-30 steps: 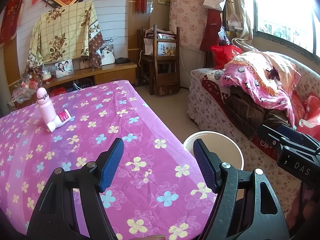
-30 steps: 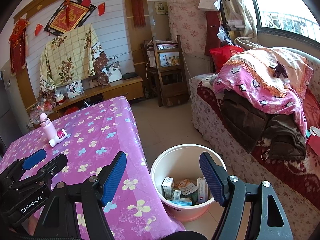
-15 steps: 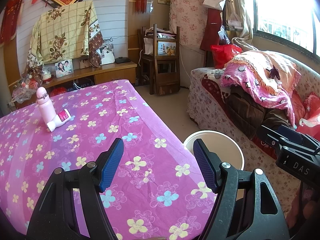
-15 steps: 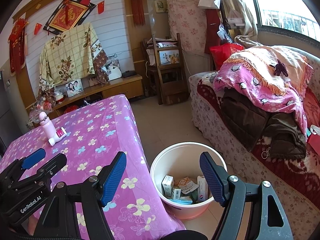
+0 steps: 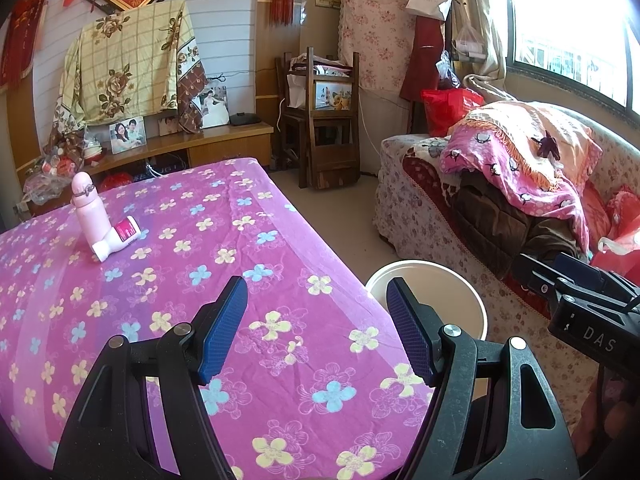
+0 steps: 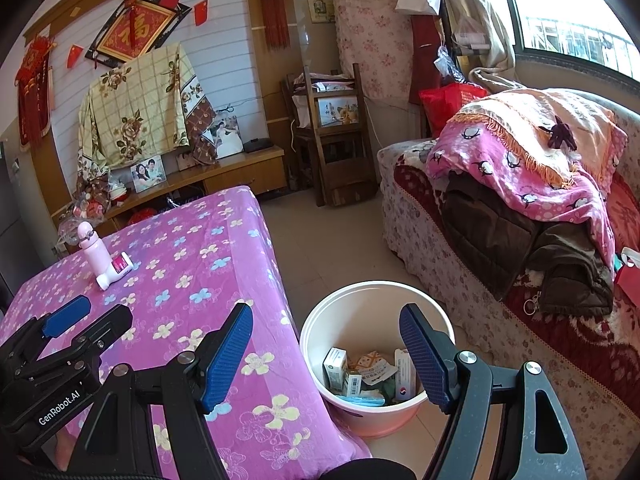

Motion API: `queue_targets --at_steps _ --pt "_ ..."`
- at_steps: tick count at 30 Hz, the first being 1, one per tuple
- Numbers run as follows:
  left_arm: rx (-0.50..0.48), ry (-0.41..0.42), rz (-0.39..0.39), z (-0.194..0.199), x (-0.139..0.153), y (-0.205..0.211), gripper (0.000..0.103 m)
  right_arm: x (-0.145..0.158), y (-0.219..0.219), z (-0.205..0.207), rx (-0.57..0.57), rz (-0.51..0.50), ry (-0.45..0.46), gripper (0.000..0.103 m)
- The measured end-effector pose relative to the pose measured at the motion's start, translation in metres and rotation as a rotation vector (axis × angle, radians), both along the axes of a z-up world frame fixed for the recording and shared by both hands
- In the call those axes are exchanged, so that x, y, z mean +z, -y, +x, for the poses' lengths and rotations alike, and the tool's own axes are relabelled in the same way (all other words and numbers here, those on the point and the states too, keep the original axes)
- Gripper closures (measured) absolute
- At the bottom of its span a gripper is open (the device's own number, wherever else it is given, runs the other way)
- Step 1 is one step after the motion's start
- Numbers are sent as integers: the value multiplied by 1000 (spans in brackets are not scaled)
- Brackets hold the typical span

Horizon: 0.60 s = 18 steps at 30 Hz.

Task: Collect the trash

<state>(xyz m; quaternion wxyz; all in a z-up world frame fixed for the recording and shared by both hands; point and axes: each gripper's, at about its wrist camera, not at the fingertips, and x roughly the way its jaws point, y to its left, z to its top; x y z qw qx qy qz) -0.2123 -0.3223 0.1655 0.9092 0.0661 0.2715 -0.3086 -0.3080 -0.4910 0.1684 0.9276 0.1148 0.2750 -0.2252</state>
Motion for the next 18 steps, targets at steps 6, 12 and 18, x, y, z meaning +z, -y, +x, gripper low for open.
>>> queue_targets --at_steps 6,12,18 --pt "-3 -4 2 -1 -6 0 32 -4 -2 -1 -3 -1 -1 29" --pt "-12 -20 4 -1 -12 5 32 -6 -3 1 -5 5 -11 29" --pt "-5 -50 -10 6 -17 0 32 -8 -7 7 0 4 -29 29"
